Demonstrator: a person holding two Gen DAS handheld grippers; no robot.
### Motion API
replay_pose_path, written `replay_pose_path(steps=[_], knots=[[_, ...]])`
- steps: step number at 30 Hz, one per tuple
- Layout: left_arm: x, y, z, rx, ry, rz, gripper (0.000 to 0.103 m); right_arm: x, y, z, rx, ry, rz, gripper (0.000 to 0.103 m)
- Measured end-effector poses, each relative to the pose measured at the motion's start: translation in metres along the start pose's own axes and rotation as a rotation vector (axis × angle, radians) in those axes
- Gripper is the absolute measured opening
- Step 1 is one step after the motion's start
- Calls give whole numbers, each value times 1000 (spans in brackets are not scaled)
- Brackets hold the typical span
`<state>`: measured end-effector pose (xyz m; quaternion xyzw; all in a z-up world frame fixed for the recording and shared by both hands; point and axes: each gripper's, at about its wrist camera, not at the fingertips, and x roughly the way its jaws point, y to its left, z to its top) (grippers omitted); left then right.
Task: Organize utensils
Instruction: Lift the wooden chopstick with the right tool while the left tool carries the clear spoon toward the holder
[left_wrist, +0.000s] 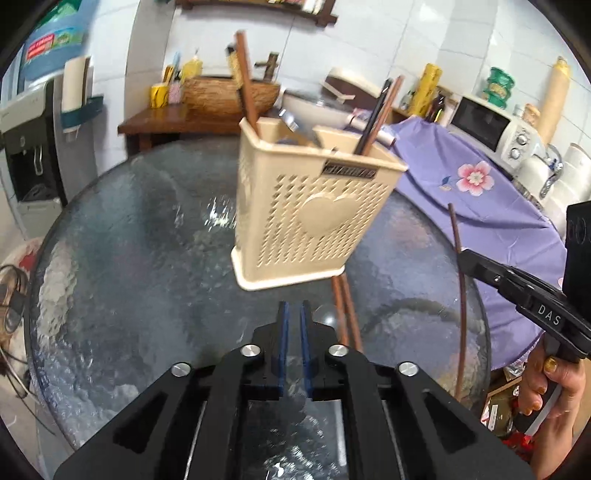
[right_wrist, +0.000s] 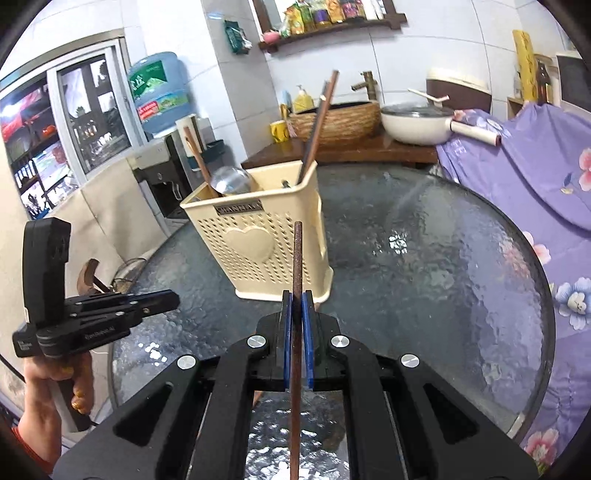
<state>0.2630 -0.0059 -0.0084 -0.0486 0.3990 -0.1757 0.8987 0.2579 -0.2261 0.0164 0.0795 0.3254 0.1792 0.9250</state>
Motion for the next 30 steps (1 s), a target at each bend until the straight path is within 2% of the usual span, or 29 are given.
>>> replay_pose_path(steps=[2,9,12,16,22,26,30], knots=[[3,4,-3,-4,10,19,20,7,-4,-3,6,18,-9,6],[19,5,-10,-22,56,3,22,16,-8,-5,22,28,-9,6],[32,-7,-11,-16,81,-23,38,11,-3,-2,10,12,-9,6],[55,-33,-12,48,107,-14,45,7,-2,-2,7,7,-13,6],[90,-55,-16,72,126,46,46,5,-4,-5,13,15,-15,6],[99,-57,-15,50,132,55,46,5,-4,-6,10,20,-13,6],[103,-64,-16,84,128,85,46,7,-5,-7,12,24,-13,6]])
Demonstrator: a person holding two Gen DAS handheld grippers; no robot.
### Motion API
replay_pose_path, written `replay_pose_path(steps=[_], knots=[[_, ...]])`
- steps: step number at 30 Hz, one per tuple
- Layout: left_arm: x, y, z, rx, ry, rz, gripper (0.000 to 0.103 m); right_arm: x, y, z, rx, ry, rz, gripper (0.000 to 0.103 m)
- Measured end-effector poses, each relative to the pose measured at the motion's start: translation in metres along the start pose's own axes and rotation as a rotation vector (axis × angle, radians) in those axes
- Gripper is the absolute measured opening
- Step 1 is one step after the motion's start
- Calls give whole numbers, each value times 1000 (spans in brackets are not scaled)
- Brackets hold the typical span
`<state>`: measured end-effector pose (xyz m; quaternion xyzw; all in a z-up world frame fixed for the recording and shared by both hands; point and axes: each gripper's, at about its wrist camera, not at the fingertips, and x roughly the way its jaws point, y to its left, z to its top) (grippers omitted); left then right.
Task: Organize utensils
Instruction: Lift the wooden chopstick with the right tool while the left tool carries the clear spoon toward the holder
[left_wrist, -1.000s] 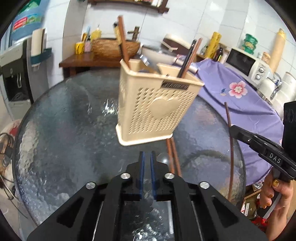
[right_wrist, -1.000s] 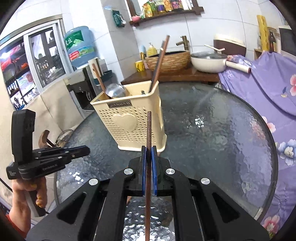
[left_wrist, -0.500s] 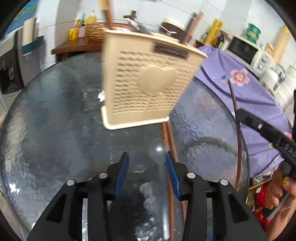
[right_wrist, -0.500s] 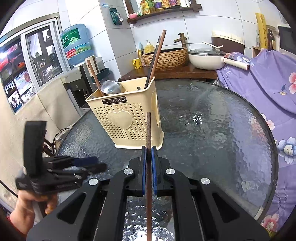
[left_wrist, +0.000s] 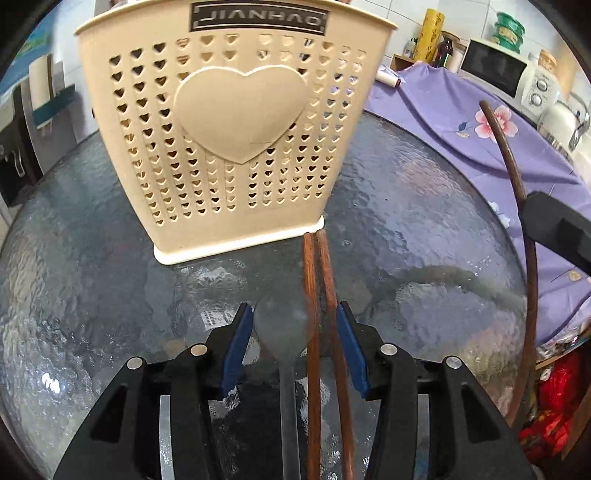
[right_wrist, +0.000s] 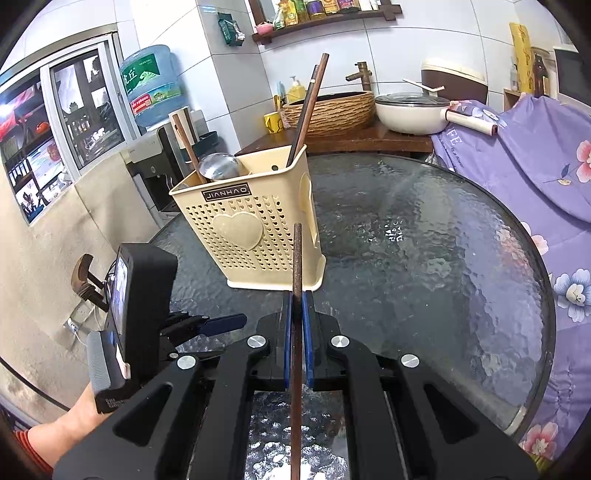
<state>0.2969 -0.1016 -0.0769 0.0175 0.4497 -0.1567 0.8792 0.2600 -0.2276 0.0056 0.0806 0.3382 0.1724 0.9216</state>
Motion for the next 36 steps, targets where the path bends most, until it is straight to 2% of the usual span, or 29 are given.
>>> replay_pose_path(steps=[4,12,16,22,31,36], knots=[[4,-3,1,10,1,13,35,2,0,-1,5,5,1,6],[2,0,-1,0,-2,2,35,7,0,-3,4,12,6,6],[-9,7,-3,-19,-32,-9,35,6,0,-2,3,7,10,6],[-41,16,-5,-45,-103,-44,35,-4,4,0,-7,-33,27,6],[-117,28,-3,-49,-261,-92,35,-33,17,11,-34,-112,84,6],[-144,35,-4,-55,-309,-107,35,-47,24,16,-41,-139,116,6]])
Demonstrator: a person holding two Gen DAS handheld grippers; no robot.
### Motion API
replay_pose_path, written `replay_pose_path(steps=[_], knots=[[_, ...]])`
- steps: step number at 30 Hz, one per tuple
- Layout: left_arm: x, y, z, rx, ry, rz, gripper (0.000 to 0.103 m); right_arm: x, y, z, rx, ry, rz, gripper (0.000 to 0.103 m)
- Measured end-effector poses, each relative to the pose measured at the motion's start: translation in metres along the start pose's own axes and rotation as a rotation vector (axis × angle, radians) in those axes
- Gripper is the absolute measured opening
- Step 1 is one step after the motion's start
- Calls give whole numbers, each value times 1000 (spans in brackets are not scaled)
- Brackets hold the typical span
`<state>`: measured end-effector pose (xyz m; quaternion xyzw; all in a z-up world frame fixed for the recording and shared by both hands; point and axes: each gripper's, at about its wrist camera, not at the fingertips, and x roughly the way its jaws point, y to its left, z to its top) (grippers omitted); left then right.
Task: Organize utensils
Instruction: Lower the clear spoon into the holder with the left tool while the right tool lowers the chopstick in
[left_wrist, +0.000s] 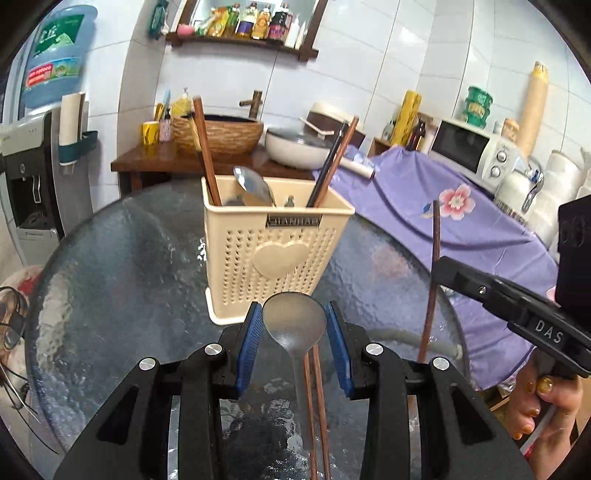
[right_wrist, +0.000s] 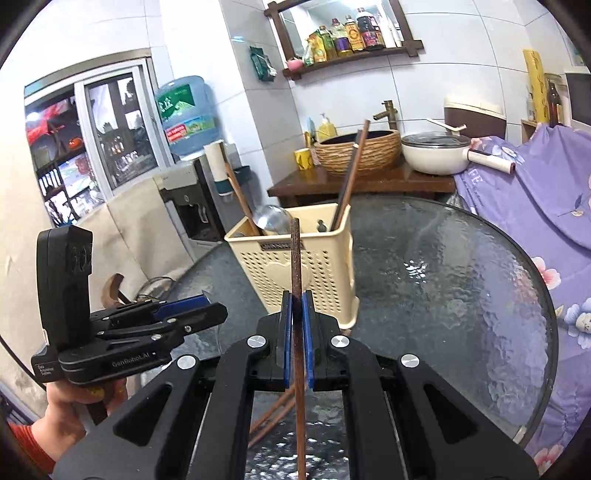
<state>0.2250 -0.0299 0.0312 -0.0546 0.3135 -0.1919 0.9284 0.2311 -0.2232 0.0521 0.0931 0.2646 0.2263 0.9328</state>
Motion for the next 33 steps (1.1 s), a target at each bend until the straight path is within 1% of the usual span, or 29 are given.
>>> replay_pose_path(steps=[8,12,15,22,24,28,33], knots=[[-14,4,15,-10,-37,-21,35,-11,10,8,9,-21,33,6],[-20,4,23,-15,-51,-41,35,-16,16,15,-15,-40,29,6],[-24,5,29,-8,-64,-37,35,-19,19,21,-27,-54,33,6],[-30,6,45,-5,-82,-51,35,-17,27,39,-61,-59,44,6],[-33,7,55,-6,-100,-45,35,-18,29,46,-70,-63,48,6],[-38,10,78,-15,-131,-36,35,-23,33,70,-89,-85,50,6],[-46,12,123,-37,-188,-35,35,-31,40,110,-112,-121,54,6]])
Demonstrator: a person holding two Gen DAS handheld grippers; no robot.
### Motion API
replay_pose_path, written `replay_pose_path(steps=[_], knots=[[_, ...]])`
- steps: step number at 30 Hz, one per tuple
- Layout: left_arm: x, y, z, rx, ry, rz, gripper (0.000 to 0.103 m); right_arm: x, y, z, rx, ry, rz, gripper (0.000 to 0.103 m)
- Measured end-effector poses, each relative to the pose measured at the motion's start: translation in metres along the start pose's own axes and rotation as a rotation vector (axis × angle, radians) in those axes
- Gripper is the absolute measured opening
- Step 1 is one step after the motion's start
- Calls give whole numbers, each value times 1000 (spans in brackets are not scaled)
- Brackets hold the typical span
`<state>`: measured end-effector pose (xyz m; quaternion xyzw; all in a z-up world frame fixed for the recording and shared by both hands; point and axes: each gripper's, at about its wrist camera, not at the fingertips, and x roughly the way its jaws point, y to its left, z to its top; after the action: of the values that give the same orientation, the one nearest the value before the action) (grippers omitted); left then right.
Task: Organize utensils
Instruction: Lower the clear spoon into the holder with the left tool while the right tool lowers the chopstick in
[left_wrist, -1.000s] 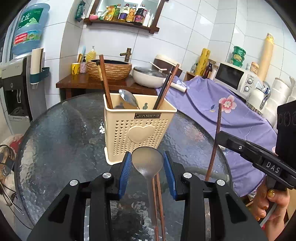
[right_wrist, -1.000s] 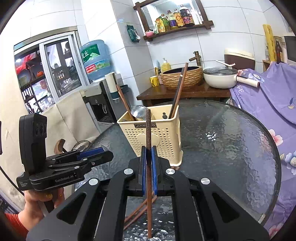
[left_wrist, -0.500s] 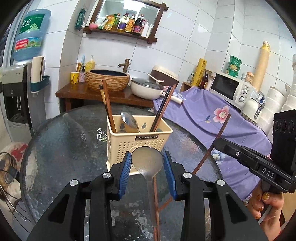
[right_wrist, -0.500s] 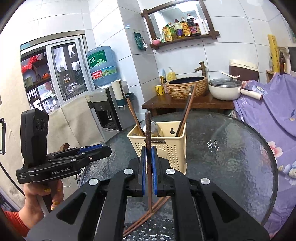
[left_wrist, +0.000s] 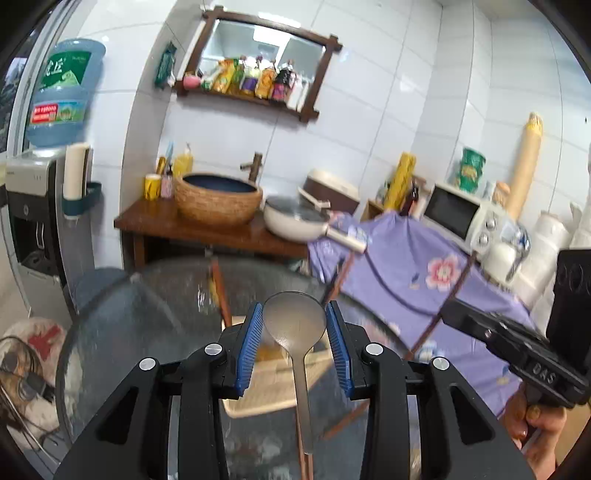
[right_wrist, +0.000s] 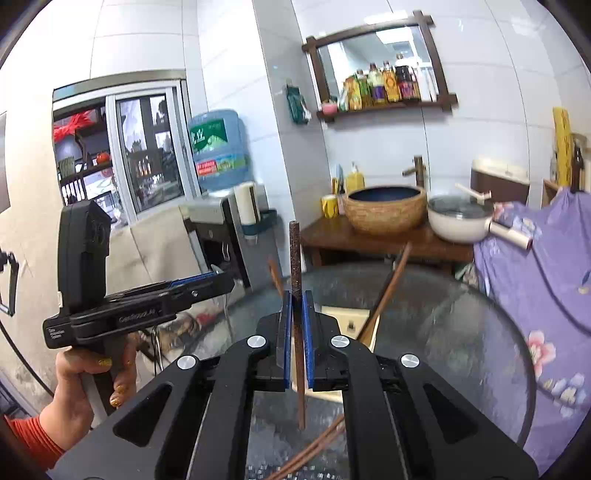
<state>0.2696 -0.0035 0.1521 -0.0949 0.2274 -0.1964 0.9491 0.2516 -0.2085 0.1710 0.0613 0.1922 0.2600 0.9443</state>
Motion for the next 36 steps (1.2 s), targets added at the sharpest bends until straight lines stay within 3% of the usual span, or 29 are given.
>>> replay_pose_path(steps=[6,14,26,36], knots=[[16,-2,43,12,-75,65,35,1,0,53,-20,-60,-37,6],[51,-4,43,50,-107,154,35,30,-13,85,-11,-118,-121,6],[80,9,5,77,-77,186,35,85,-36,34,22,-58,-158,6],[101,18,-29,73,-6,181,35,100,-51,5,52,-2,-172,6]])
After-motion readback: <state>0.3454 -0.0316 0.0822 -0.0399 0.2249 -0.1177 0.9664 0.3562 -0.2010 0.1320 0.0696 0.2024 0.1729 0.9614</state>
